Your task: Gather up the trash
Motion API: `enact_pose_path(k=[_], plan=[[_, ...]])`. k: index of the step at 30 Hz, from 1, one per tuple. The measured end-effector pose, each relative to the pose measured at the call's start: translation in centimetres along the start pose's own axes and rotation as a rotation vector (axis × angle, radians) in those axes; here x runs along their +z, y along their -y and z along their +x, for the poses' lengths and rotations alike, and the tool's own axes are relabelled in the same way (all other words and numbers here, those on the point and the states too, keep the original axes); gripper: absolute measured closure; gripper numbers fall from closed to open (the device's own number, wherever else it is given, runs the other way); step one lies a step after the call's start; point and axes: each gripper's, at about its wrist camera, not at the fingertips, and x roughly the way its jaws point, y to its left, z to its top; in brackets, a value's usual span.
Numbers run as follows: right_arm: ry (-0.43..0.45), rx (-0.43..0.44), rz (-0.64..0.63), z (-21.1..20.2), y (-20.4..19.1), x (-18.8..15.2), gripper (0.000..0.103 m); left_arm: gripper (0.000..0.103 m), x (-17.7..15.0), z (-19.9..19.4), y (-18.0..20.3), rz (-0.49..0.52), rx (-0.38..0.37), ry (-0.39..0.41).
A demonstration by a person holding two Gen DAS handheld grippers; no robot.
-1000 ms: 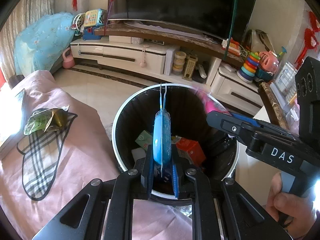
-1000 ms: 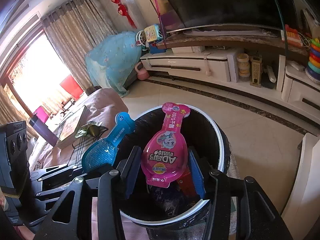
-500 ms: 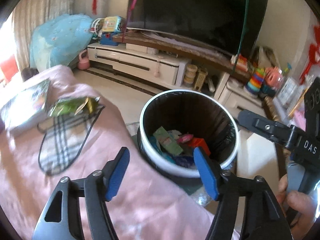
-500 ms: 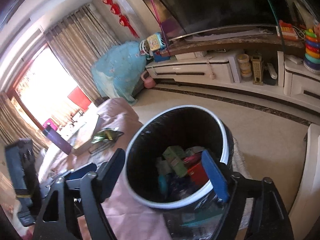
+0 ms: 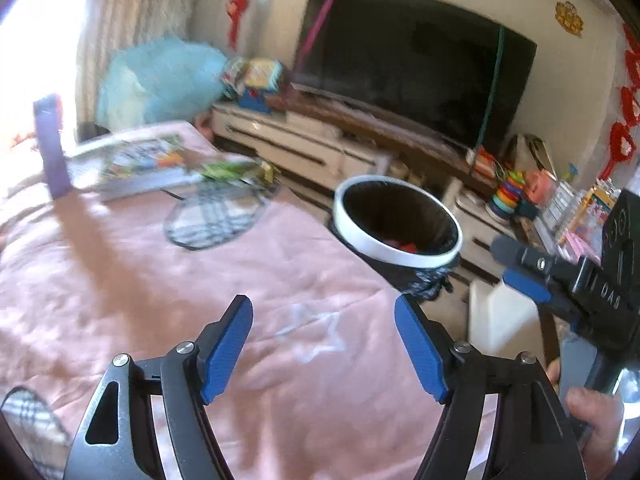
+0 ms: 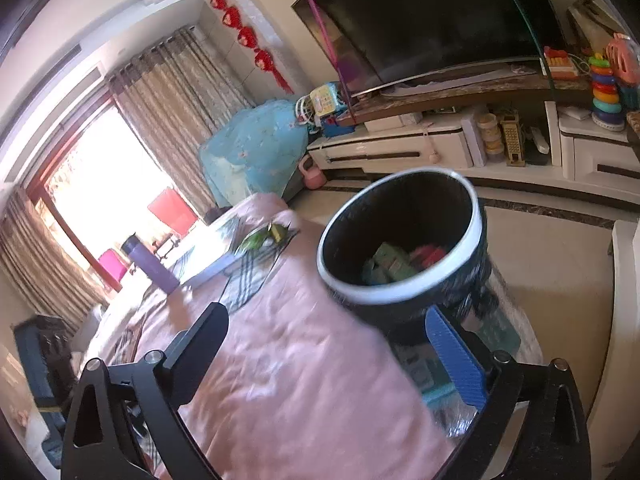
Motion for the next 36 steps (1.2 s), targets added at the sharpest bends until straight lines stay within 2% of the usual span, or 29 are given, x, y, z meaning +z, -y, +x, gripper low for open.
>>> enact_pose_path(k=[2,5,8,10,12,15,19,27,36], plan=[[0.017,0.000,-0.017,-0.7,-0.9,-0.9,0.003,0.028,-0.8,-1.9,-0.5,-0.010,0.015,0.031],[0.066,-0.027,-0.115,-2.3,-3.1,-1.3,0.003,0.026,-1.9,-4.7,-0.4,0.004,0.035,0.086],[0.211,-0.074,-0.231,-5.5,-6.0,-1.7,0.003,0.015,-2.8,-7.8,-0.1,0.026,0.079,0.179],[0.351,-0.109,-0.328,-7.9,-7.7,-2.9,0.000,0.001,-4.0,-9.7,0.1,0.035,0.127,0.262],[0.418,-0.176,-0.421,-8.7,-9.2,-4.2,0.000,0.001,-5.1,-10.9,0.2,0.042,0.176,0.313],[0.382,-0.250,-0.480,-7.7,-10.1,-5.4,0.000,0.001,-6.6,-11.4,0.4,0.045,0.211,0.310],[0.334,-0.209,-0.435,-6.7,-9.1,-6.0,0.000,0.001,-8.0,-11.7,0.4,0.045,0.236,0.304],[0.355,-0.185,-0.358,-6.1,-7.4,-6.8,0.000,0.001,-8.3,-10.2,1.2,0.067,0.285,0.320],[0.351,-0.192,-0.381,-5.2,-7.4,-8.5,0.000,0.001,-9.0,-9.3,1.1,0.086,0.308,0.335]])
